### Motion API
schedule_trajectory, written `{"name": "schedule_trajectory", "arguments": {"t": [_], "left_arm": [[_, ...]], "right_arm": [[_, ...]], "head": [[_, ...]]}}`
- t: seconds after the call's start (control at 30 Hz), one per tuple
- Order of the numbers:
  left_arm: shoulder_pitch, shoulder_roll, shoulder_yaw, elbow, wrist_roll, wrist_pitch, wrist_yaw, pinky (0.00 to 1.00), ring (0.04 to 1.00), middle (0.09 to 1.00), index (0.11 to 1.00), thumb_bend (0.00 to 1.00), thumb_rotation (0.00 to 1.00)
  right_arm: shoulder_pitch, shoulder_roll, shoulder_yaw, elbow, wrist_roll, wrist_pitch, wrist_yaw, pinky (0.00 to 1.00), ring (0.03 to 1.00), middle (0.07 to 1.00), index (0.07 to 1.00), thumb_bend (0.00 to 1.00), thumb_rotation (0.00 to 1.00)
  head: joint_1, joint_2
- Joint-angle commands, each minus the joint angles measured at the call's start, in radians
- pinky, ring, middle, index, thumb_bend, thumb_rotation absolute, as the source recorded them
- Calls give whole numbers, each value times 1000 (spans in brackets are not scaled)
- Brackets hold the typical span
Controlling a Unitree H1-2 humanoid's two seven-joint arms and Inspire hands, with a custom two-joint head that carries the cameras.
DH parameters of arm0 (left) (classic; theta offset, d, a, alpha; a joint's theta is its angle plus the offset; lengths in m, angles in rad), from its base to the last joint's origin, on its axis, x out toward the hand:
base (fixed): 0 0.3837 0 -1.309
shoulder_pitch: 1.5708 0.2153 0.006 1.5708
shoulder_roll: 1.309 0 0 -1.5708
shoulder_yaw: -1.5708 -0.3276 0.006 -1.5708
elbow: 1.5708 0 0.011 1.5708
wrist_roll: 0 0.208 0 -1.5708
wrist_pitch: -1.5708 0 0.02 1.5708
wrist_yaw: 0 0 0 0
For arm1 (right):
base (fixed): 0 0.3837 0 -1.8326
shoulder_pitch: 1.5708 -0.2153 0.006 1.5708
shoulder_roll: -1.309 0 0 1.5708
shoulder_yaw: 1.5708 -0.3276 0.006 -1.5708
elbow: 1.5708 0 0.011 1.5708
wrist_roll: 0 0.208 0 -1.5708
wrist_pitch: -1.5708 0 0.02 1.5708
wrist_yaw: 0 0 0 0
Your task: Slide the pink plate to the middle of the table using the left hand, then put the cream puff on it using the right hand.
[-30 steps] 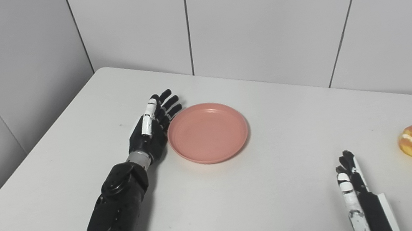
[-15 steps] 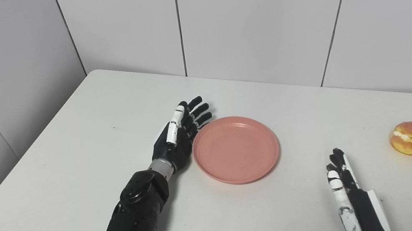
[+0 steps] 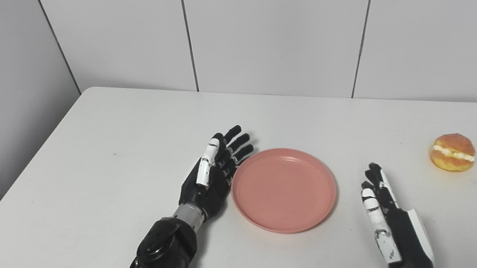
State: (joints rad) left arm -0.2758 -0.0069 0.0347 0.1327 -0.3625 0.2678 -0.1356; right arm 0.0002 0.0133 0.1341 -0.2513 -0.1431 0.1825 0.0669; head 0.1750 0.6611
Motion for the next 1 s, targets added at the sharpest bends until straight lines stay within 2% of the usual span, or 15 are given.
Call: {"name": "schedule_trajectory", "arguments": {"t": [0.0,0.27,0.5,0.97], "left_arm": [[9,-3,-7,-19,8,30,-5,917,913,922,903,383,1000],[59,-3,-26,-79,8,64,-7,908,912,919,900,378,1000],[81,-2,-25,-96,17,56,-2,910,915,921,901,383,1000],[130,-10,-11,-171,81,25,31,922,913,921,898,379,1000]], "right_arm": [[-32,9,7,-21,-7,-4,-6,957,951,973,983,178,1000],[-35,24,5,-16,-7,-23,-18,960,949,974,980,190,1000],[-39,23,7,-12,-17,-33,-21,953,945,972,980,204,1000],[-46,43,5,-29,-46,3,-38,948,946,967,974,236,1000]], "head": [[1,-1],[-39,14],[-65,24],[-167,32]]}}
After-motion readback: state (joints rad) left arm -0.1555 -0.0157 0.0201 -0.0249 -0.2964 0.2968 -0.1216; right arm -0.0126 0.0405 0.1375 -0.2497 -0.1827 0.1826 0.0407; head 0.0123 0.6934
